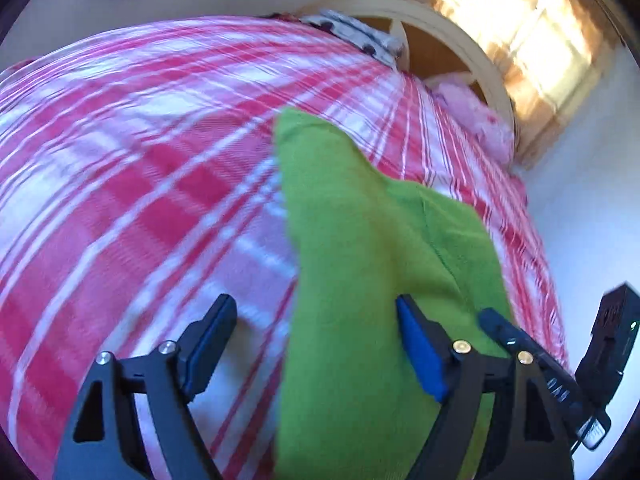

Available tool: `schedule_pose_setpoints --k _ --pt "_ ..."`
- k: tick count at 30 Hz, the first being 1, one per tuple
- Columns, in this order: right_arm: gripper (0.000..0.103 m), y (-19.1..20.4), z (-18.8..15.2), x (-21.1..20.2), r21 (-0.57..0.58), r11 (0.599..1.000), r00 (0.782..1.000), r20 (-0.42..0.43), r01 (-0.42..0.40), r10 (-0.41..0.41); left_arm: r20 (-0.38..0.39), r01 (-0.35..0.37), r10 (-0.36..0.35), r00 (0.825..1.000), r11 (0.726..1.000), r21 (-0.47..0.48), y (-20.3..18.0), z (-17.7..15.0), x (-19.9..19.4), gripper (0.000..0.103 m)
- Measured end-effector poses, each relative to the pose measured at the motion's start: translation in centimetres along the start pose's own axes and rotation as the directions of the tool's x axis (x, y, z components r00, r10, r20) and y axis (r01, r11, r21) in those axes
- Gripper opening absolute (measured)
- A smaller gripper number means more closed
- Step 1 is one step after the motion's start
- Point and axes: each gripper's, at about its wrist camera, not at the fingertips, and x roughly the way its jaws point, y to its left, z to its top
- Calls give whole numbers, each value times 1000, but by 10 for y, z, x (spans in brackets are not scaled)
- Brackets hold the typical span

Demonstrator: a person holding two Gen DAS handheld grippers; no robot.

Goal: Fold small clothes

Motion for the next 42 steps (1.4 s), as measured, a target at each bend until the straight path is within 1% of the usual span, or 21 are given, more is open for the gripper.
schedule_pose_setpoints --k 3,6,8,9,10,11,12,14,18,20,23,26,28,29,32,34,37,38,39,41,42 --pt "61 -12 -19 -31 68 995 997 53 -66 63 64 7 -9 998 1000 23 5 -25 -31 83" --pt "61 -12 -41 -48 71 993 994 58 -93 89 59 9 -11 998 999 36 4 -44 -41 83" --pt "61 -8 -53 -47 51 996 997 29 -77 76 34 12 -13 999 999 44 4 -50 -39 83" --pt "57 -7 -57 -46 41 997 997 18 -71 70 24 7 -8 1000 999 48 4 -53 -36 83" --pt "50 -5 -61 -45 31 998 998 9 -60 60 23 -11 10 1000 999 52 2 -56 -34 83" --pt "37 -3 -65 -43 23 998 999 2 -54 54 30 -29 27 999 998 63 -1 -56 -32 83" --pt "33 -2 -69 -45 21 998 999 3 -52 52 31 -60 58 998 995 83 -7 -57 -30 84" --pt "29 5 -74 -46 6 1000 1000 11 -15 15 27 -111 108 994 987 118 -14 -59 -28 84" --pt "24 17 -83 -51 -29 999 999 9 38 -37 27 -170 168 985 971 169 -22 -68 -28 83" --pt "22 25 -87 -54 -66 995 998 14 68 -67 28 -184 182 983 964 191 -25 -72 -29 79" --pt "22 33 -92 -57 -126 986 994 28 108 -105 33 -206 204 978 956 211 -27 -76 -30 79" --pt "22 24 -91 -58 -97 992 997 16 78 -77 31 -219 218 976 953 210 -28 -76 -30 81" --pt "22 20 -92 -59 -76 995 998 9 61 -60 26 -227 227 974 948 223 -30 -78 -32 81" --pt "22 18 -92 -61 -70 996 999 8 54 -54 31 -240 240 970 942 234 -31 -80 -34 83" --pt "23 16 -96 -70 -49 998 999 16 47 -47 63 -282 276 959 925 253 -32 -85 -39 89" --pt "24 16 -98 -80 -18 999 998 28 49 -48 82 -295 283 955 920 257 -33 -89 -44 89" --pt "30 16 -104 -99 17 999 997 60 48 -49 106 -315 297 949 915 254 -34 -93 -52 92" --pt "36 17 -105 -104 13 998 996 72 58 -59 114 -322 303 946 912 254 -34 -95 -53 93" --pt "45 19 -106 -109 2 997 993 86 78 -78 122 -329 307 944 909 256 -35 -97 -54 93" --pt "58 24 -110 -118 -23 992 986 118 122 -118 133 -335 310 941 906 259 -37 -100 -58 93" --pt "61 25 -112 -123 -26 990 982 136 136 -131 140 -334 307 942 906 262 -39 -103 -61 93"
